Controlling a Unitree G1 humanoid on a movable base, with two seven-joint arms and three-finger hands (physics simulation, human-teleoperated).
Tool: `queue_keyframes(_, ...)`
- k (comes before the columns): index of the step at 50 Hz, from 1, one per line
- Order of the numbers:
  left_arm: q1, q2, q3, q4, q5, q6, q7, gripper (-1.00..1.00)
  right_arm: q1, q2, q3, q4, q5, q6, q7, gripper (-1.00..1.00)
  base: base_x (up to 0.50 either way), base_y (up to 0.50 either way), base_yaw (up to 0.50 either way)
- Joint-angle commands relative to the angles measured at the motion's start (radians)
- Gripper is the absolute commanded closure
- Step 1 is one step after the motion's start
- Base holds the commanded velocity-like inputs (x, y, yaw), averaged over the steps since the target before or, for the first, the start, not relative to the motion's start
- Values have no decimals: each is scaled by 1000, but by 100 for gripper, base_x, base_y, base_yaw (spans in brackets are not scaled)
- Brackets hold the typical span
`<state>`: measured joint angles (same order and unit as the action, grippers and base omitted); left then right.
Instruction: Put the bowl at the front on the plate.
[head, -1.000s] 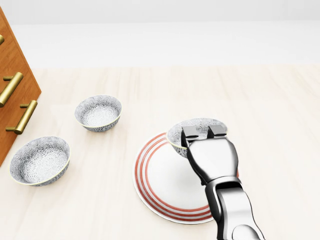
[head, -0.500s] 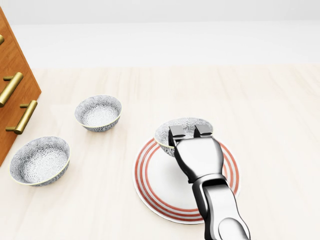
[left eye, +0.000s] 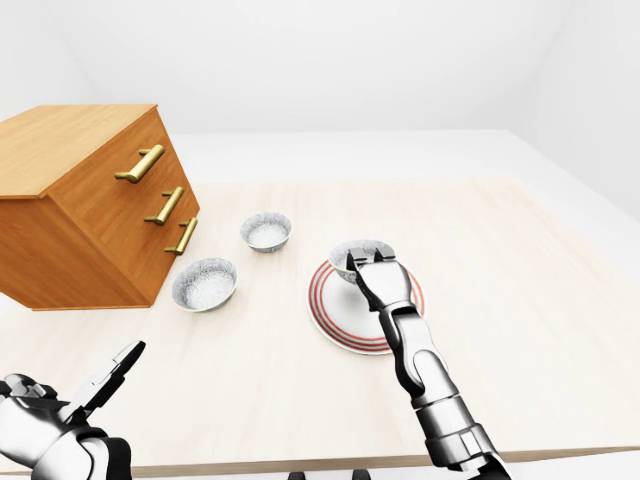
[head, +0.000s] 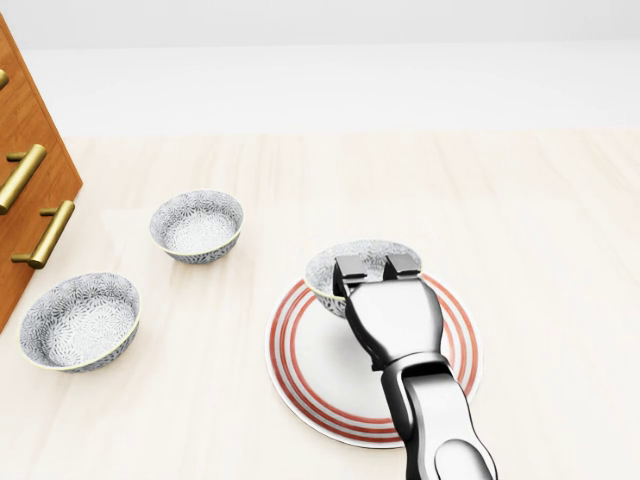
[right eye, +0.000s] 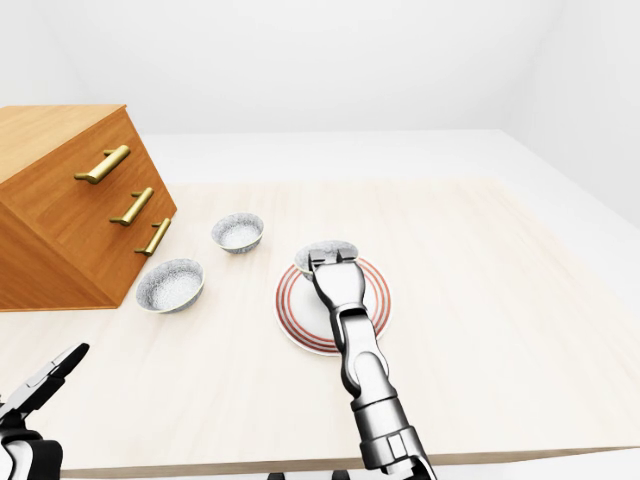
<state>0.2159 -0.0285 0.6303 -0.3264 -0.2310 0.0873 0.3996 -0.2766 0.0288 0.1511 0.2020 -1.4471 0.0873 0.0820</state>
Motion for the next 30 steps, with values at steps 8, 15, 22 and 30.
queue_keyframes(8, -3, 1, -1, 10, 1, 0, -1, -100, -4, 0, 1, -4, -102, 0, -13, -58, 0, 0, 0)
queue_keyframes(15, 1, -1, 1, -5, -2, 0, -1, -100, 6, 0, 6, -27, -122, 0, 8, -100, 0, 0, 0)
queue_keyframes(22, 2, -1, 2, -8, -2, 0, -2, -100, 1, 0, 0, -20, -118, 0, 3, -100, 0, 0, 0)
queue_keyframes(30, 2, -3, 1, -7, 0, 0, -2, -100, 6, -3, 2, -45, -135, 0, 26, -100, 0, 0, 0)
